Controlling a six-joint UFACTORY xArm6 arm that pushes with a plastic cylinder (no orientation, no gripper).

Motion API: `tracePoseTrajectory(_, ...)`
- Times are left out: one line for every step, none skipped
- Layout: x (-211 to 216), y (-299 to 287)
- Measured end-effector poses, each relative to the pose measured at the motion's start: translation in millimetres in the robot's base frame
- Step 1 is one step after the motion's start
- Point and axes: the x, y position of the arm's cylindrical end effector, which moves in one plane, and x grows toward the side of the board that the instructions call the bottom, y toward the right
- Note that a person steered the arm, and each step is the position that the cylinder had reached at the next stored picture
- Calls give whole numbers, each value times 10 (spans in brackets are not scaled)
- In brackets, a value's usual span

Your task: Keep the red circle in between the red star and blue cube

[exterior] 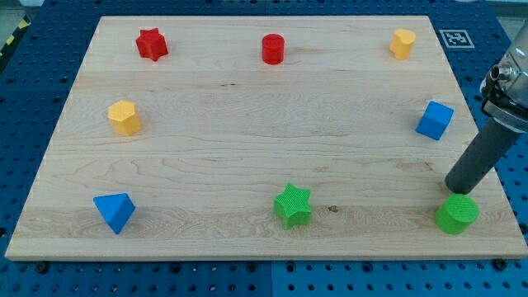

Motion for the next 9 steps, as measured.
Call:
tracePoseTrajectory(0, 0)
tracePoseTrajectory(53, 0)
tracePoseTrajectory(52, -76)
tracePoseTrajectory(-218, -438)
tracePoseTrajectory(-574, -983)
tracePoseTrajectory(-948, -1672)
tracePoseTrajectory(-1234, -2343)
tracePoseTrajectory(-1249, -2504)
tracePoseTrajectory(-1249, -2504)
